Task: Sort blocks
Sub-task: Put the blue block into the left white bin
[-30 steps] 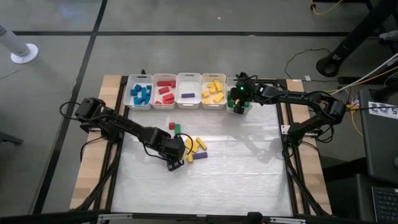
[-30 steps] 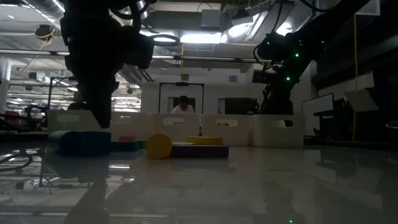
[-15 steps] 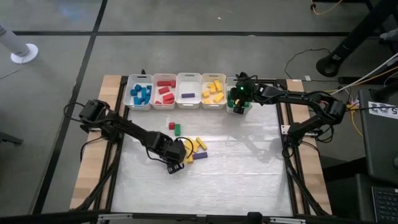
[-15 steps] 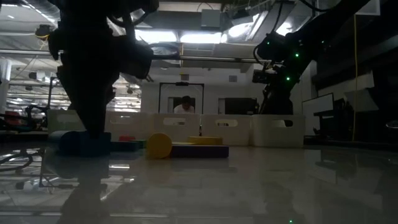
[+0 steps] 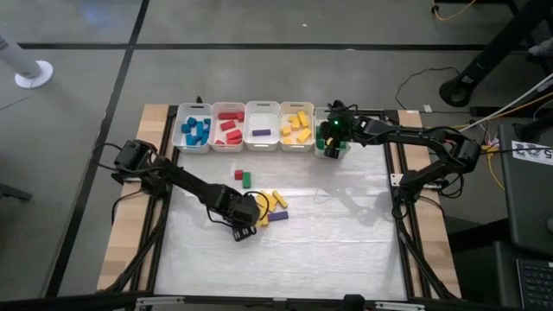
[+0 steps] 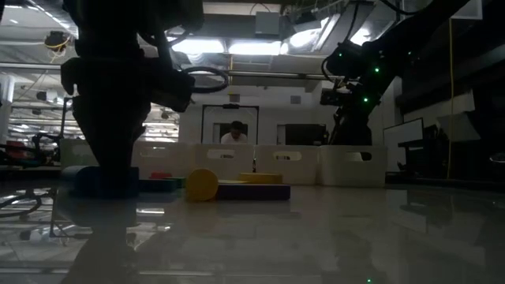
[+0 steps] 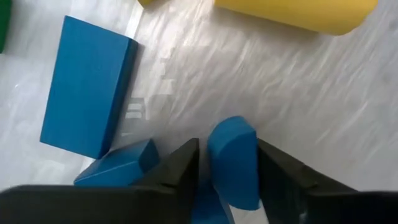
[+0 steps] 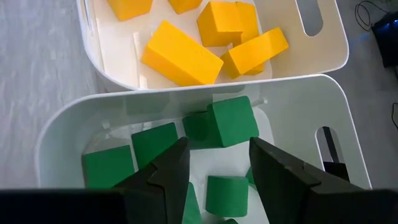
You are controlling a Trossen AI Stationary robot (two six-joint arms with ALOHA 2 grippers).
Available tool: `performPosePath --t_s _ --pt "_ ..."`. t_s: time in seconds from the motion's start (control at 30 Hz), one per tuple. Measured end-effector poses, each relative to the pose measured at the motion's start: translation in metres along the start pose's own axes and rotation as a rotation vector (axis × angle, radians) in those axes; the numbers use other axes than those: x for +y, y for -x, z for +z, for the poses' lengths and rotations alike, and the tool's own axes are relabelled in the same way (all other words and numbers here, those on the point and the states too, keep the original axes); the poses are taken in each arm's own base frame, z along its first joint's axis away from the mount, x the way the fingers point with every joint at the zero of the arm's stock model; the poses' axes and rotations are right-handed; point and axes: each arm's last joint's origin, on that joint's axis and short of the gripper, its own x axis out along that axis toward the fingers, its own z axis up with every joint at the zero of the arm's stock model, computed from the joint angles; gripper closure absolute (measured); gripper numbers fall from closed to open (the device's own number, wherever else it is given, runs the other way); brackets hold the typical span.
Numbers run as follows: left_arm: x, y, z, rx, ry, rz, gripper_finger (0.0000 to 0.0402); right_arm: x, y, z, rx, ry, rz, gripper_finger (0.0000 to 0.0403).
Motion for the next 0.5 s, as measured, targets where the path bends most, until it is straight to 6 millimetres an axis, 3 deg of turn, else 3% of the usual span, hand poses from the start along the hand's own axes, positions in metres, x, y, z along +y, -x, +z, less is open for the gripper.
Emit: performPosePath --t_s 0.17,0.3,0.5 --pt "0.0 0.001 0.0 0.001 0.0 -0.005 0.033 0.0 0.0 0.0 0.0 0.0 0.0 0.0236" --pt "0.004 0.01 0.004 -0.02 0.007 -0.027 0.0331 0.0 0.0 0.0 -0.003 0.001 -0.001 0.0236" --pt "0.023 0.043 0.016 -0.115 0.0 -0.077 0.0331 0.003 0.011 0.006 -0.045 -0.008 -0.008 0.0236"
